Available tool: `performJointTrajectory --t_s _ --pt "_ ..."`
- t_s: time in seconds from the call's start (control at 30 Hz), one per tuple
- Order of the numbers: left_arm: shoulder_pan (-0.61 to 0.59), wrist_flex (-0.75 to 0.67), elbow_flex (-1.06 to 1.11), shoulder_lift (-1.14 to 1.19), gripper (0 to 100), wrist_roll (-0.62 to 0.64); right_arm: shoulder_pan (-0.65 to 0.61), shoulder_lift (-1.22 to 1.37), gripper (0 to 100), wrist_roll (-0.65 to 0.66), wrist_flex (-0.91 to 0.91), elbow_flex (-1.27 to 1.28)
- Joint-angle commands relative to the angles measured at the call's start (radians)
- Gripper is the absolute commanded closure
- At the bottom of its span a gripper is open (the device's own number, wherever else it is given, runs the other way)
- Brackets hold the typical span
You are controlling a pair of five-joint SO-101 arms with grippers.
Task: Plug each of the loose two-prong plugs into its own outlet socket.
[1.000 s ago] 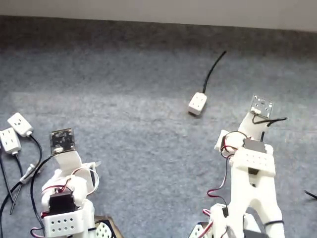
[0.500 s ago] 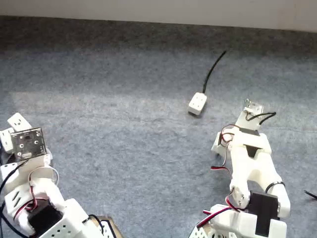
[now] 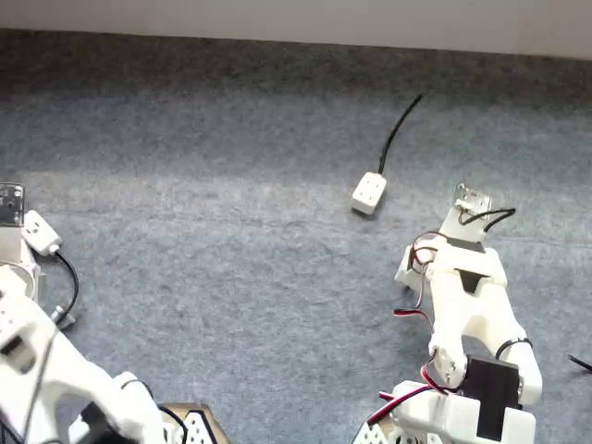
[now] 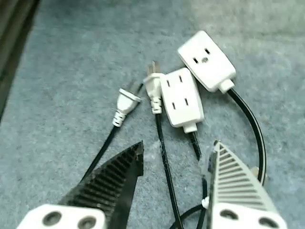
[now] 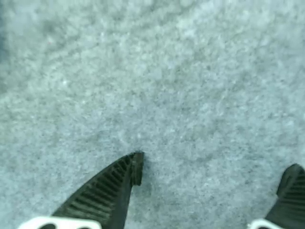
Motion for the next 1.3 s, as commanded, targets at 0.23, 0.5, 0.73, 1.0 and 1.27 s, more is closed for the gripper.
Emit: performJointTrajectory --t_s 0.23,0.5,0.73,1.0,1.27 --pt "0.019 0.586 -0.559 0.567 77 -0.506 0.015 0.004 57.4 -0.006 0.002 -0.041" --pt "0.031 0.595 -0.564 0.670 77 -0.626 0.015 0.004 57.4 -0.006 0.002 -0.041" --pt "0.012 0.591 -0.573 0.730 77 -0.704 0.015 0.004 57.4 -0.006 0.002 -0.041" --pt "0.007 0.586 -0.572 0.788 77 -0.744 0.015 0.004 57.4 -0.006 0.002 -0.041" --pt "0.005 0.586 -0.573 0.857 77 -0.740 0.015 0.004 57.4 -0.006 0.002 -0.041"
